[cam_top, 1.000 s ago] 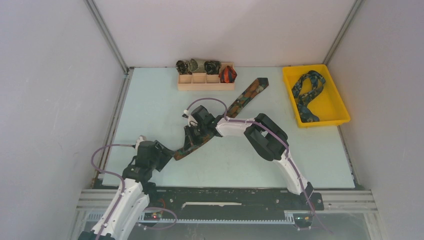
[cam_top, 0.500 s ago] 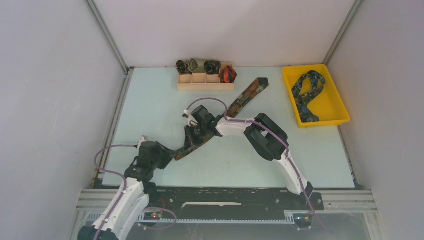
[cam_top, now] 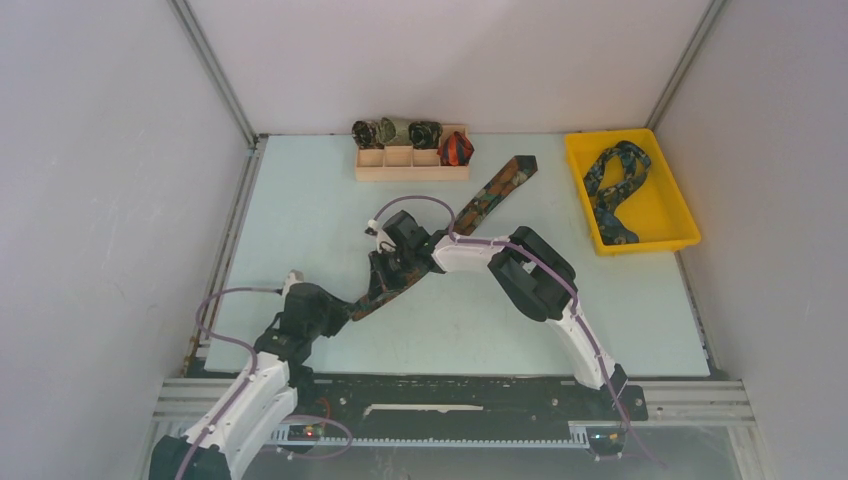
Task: Roll the ties
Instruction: Roll the tie at the center of the board.
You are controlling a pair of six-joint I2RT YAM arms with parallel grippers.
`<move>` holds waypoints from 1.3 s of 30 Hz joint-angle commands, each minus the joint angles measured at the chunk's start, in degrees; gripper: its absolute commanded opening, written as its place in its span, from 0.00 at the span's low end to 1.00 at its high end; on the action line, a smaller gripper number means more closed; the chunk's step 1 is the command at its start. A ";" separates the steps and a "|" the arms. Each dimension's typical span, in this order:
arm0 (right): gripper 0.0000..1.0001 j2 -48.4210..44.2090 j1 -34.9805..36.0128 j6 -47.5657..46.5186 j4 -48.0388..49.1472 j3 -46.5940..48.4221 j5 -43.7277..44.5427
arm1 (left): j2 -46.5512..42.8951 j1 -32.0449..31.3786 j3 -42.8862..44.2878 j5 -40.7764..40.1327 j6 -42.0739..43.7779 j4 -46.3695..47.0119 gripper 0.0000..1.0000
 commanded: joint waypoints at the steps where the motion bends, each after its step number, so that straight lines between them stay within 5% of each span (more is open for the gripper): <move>1: 0.01 1.32 -0.51 -1.83 -2.69 0.39 2.23 | 0.94 -0.85 -1.40 -0.03 -0.51 -0.26 0.23; 6: 0.01 0.05 -0.12 -3.09 -4.20 1.22 3.84 | 0.71 -0.94 0.25 -2.24 0.88 -1.93 0.01; 17: 0.05 -6.17 1.51 -6.84 -10.37 7.04 9.49 | 0.62 -0.97 9.43 -3.72 5.70 -13.13 0.00; 39: 0.04 0.33 7.58 -8.20 -12.76 10.72 10.49 | 0.75 -0.96 15.15 -3.64 8.10 -19.66 0.00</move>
